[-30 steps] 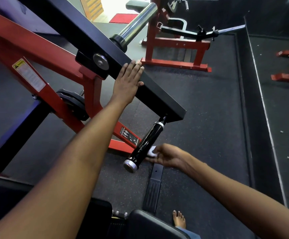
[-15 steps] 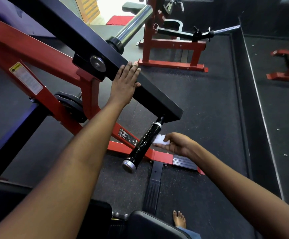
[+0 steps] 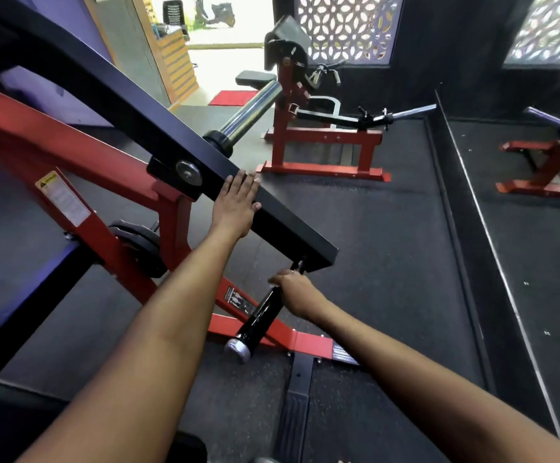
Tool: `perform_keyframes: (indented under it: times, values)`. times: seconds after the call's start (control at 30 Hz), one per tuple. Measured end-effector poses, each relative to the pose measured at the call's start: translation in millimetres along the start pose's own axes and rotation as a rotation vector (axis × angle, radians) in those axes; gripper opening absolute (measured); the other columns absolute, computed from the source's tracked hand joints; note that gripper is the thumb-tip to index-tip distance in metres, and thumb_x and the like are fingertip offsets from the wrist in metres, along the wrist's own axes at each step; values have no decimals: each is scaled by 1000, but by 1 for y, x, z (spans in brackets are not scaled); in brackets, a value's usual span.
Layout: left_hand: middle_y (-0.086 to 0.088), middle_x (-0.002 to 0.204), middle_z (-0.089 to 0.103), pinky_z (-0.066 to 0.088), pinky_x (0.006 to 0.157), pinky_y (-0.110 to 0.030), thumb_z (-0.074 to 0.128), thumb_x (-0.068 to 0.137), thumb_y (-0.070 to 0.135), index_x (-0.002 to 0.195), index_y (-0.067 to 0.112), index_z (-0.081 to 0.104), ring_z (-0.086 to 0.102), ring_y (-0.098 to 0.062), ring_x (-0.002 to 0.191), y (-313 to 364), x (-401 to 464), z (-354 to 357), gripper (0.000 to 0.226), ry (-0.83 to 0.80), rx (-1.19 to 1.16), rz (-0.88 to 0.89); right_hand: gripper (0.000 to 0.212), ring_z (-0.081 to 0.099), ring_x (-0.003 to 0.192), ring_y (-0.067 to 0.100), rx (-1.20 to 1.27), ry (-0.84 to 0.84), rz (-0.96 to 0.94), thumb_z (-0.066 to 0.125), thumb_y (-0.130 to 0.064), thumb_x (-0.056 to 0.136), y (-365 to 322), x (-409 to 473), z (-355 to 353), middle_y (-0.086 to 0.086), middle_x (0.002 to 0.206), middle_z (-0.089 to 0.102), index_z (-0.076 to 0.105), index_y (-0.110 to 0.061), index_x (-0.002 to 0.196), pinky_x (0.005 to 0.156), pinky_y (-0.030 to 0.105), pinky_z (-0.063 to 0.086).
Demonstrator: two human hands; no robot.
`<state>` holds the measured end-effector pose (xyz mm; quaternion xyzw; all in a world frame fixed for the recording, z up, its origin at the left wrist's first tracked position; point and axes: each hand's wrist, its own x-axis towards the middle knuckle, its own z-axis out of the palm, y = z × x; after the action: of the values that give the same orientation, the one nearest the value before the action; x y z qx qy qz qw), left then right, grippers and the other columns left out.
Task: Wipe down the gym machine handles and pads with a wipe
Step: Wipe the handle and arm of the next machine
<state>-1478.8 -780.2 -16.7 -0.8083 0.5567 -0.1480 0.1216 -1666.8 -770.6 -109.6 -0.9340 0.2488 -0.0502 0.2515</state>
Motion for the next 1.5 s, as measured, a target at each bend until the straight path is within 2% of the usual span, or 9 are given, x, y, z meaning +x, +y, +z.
perform_keyframes:
  times: [0.17,0.33,0.47,0.6,0.73,0.97,1.1,1.2,1.5]
  values:
    - [-1,162,-12,-13,117,-36,13,106,36,154,14,-5,-16,-20,148,2,1,3,56,-17,-5,-27,37,60,109,28,17,-159,-182,55,1,82,-48,-19,-1,10,120,63,63,-8,117,98,39,45]
    - [-2,162,-13,-11,118,-37,14,106,36,154,12,-3,-17,-21,148,6,-3,-3,57,-69,-59,-47,39,51,125,24,113,-136,-439,47,-1,89,-40,-63,-11,13,132,56,59,-4,126,109,34,36]
    - [-4,163,-2,0,120,-40,19,106,38,155,11,8,-7,-24,149,23,-29,-13,57,-103,-234,-89,37,59,113,27,106,90,-163,44,2,90,-7,-73,-28,13,124,62,61,-6,122,97,35,46]
    - [-6,159,23,14,119,-40,32,104,38,151,14,28,20,-25,147,50,-75,-32,53,-35,-497,-134,33,61,104,35,137,291,135,44,1,90,12,-87,-59,19,113,64,57,-8,119,84,38,47]
    - [-5,152,38,23,114,-36,39,102,36,146,14,39,34,-23,139,80,-133,-53,49,-15,-551,-137,14,61,89,40,8,387,316,48,-13,92,20,-121,-87,22,94,66,53,-7,103,65,37,41]
    - [-6,146,47,27,114,-37,46,100,35,140,12,49,38,-24,137,147,-230,-86,46,83,-710,-136,10,58,80,34,-136,606,300,64,-12,79,27,-218,-107,12,84,62,58,-4,79,72,37,43]
    - [-5,146,47,26,116,-37,45,100,37,140,12,49,38,-23,138,197,-259,-97,47,37,-755,-98,11,60,95,31,-129,625,339,68,-13,77,45,-265,-110,11,94,64,62,-4,79,83,38,44]
    - [-3,149,43,21,118,-35,41,101,40,143,14,45,33,-20,141,232,-263,-107,49,19,-741,-73,12,57,109,28,-101,635,355,68,-14,80,62,-293,-115,11,101,64,65,-3,83,90,37,40]
    - [1,152,40,17,118,-30,38,102,42,145,17,42,28,-15,143,353,-231,-153,50,32,-764,-138,12,57,104,29,-80,606,321,70,-14,81,163,-345,-164,10,98,62,64,-4,79,89,36,39]
